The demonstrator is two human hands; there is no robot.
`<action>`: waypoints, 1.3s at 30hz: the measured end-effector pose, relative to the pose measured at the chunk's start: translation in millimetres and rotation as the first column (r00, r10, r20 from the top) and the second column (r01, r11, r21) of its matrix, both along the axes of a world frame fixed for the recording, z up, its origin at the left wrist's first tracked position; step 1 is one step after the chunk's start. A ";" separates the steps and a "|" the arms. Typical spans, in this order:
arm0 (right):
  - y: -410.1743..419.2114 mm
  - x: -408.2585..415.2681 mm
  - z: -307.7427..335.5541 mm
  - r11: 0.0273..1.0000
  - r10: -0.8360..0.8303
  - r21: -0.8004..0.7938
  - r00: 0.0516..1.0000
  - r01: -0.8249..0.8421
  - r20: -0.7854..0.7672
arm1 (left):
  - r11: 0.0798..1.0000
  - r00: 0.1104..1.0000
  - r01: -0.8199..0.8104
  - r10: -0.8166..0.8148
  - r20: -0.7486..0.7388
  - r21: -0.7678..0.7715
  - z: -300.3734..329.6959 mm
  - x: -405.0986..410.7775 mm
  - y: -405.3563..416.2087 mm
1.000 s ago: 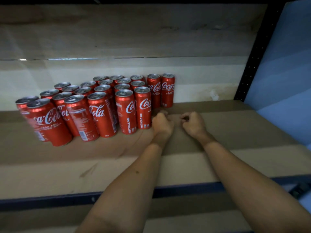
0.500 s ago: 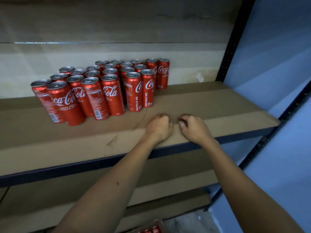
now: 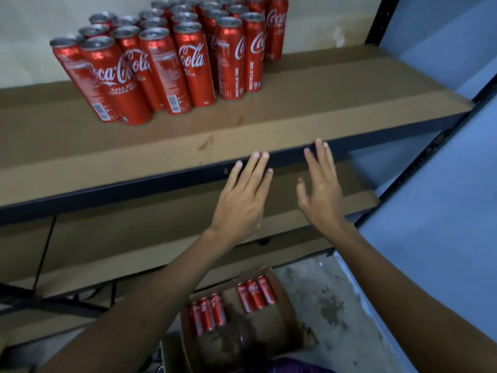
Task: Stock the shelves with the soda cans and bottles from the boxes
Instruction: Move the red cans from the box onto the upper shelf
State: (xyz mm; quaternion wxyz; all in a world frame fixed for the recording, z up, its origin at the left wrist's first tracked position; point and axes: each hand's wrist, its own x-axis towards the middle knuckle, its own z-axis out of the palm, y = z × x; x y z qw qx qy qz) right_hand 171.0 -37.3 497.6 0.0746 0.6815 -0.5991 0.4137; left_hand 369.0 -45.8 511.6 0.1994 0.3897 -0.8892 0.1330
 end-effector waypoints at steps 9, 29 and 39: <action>30.5 21.5 -129.0 0.898 0.005 0.437 0.995 -0.049 0.101 | 0.763 0.989 -0.132 0.149 0.026 0.633 -163.3 46.2 34.8; 53.8 31.4 -525.4 0.278 -0.152 0.960 0.987 -0.009 0.053 | 0.002 0.727 -0.290 0.651 0.219 0.957 -560.1 32.9 48.8; 48.0 26.7 -652.8 0.223 -0.321 0.975 0.944 0.002 0.072 | -0.184 0.602 -0.196 0.753 0.266 0.963 -691.7 22.1 55.1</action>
